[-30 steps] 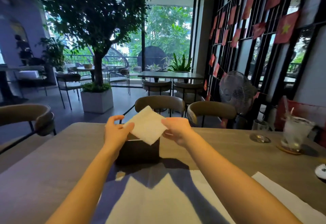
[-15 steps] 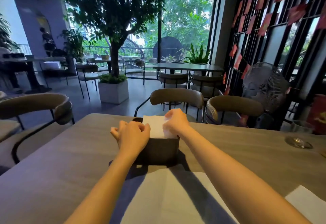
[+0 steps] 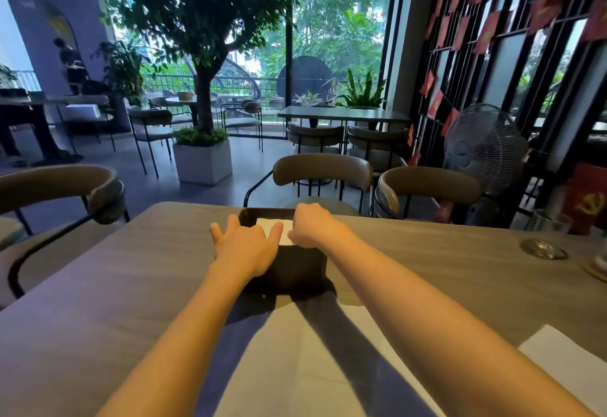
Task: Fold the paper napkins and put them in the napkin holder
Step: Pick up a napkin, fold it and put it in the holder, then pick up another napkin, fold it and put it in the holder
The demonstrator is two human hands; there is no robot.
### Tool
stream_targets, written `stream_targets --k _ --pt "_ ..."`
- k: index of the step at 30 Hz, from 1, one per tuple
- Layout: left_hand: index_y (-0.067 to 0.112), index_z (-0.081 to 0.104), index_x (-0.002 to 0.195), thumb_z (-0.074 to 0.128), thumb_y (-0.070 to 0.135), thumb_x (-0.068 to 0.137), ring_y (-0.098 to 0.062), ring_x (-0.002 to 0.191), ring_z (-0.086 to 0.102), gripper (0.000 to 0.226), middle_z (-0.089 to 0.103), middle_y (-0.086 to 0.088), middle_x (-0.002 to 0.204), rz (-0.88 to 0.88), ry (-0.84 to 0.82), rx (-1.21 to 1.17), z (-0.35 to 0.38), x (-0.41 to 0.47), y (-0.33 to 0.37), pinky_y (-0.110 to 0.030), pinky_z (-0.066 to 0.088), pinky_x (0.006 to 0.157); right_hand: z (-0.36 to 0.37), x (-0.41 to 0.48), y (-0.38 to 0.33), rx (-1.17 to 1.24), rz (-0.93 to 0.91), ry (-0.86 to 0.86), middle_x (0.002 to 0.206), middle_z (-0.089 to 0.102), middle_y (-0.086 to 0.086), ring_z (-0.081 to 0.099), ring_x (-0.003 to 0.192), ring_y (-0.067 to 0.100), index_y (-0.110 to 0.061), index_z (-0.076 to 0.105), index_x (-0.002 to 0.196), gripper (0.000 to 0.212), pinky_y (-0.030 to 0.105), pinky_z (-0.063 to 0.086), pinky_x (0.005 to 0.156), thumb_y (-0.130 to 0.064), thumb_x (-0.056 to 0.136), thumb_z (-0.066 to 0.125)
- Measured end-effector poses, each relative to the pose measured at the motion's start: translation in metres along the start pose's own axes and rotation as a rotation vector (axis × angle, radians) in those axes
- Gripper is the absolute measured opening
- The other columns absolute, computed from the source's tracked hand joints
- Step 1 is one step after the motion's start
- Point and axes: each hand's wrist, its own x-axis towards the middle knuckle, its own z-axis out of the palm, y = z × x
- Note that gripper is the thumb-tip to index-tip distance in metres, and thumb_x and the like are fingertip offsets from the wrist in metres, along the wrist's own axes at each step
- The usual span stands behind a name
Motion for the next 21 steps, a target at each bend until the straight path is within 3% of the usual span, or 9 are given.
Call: stream_targets --k 2,4,8,12,15,18,21 --pt "0.012 0.067 0.077 0.013 0.05 0.096 -0.028 0.131 0.03 0.069 0.061 -0.014 0.113 -0.003 0.015 -0.03 0.001 -0.001 -0.002 -0.055 0.011 0.111 -0.003 -0.003 0.001 -0.004 -0.026 0.061 0.084 0.056 0.01 0.052 0.078 0.024 -0.007 0.056 0.09 0.004 0.03 0.042 0.062 -0.01 0.091 0.053" --pt "0.013 0.062 0.071 0.017 0.049 0.096 -0.029 0.127 0.033 0.063 0.06 -0.011 0.109 -0.003 0.056 -0.074 0.001 -0.007 -0.001 -0.054 0.013 0.11 -0.008 -0.009 0.004 0.038 -0.035 0.158 0.066 0.046 0.005 0.049 0.065 0.022 -0.008 0.047 0.07 0.022 0.028 0.038 0.053 -0.012 0.091 0.052" --pt "0.019 0.07 0.099 0.032 0.042 0.096 -0.025 0.121 0.036 0.045 0.053 -0.005 0.119 0.057 0.201 -0.12 -0.003 -0.025 0.006 -0.052 0.016 0.108 -0.023 -0.034 0.018 0.149 -0.057 0.282 0.052 0.037 0.004 0.035 0.048 0.019 -0.01 0.038 0.054 0.039 0.03 0.037 0.053 -0.013 0.091 0.05" --pt "0.022 0.068 0.106 0.04 0.035 0.094 -0.022 0.121 0.034 0.033 0.053 -0.002 0.12 0.124 0.256 -0.218 -0.007 -0.051 0.02 -0.047 0.018 0.104 -0.038 -0.071 0.047 0.245 -0.001 0.329 0.052 0.041 0.008 0.04 0.053 0.023 -0.008 0.047 0.058 0.032 0.031 0.034 0.053 -0.014 0.088 0.052" --pt "0.024 0.063 0.114 0.045 0.033 0.093 -0.021 0.122 0.036 0.029 0.053 -0.002 0.122 0.19 0.269 -0.337 -0.007 -0.075 0.037 -0.046 0.018 0.105 -0.047 -0.11 0.079 0.211 0.095 0.236 0.058 0.047 0.008 0.044 0.056 0.021 -0.008 0.061 0.066 0.024 0.028 0.035 0.05 -0.016 0.088 0.054" --pt "0.024 0.065 0.112 0.046 0.032 0.093 -0.021 0.121 0.04 0.028 0.056 -0.001 0.12 0.27 0.2 -0.412 -0.004 -0.099 0.068 -0.045 0.019 0.105 -0.054 -0.155 0.122 0.139 0.247 0.089 0.072 0.057 0.009 0.053 0.061 0.02 -0.006 0.065 0.085 0.018 0.026 0.042 0.049 -0.021 0.091 0.057" --pt "0.022 0.069 0.103 0.048 0.032 0.092 -0.02 0.105 0.056 0.026 0.069 -0.002 0.106 0.378 0.048 -0.458 0.007 -0.121 0.108 -0.041 0.031 0.102 -0.052 -0.199 0.172 0.075 0.437 -0.055 0.092 0.061 0.011 0.058 0.077 0.023 -0.006 0.063 0.102 0.023 0.027 0.047 0.057 -0.025 0.089 0.063"
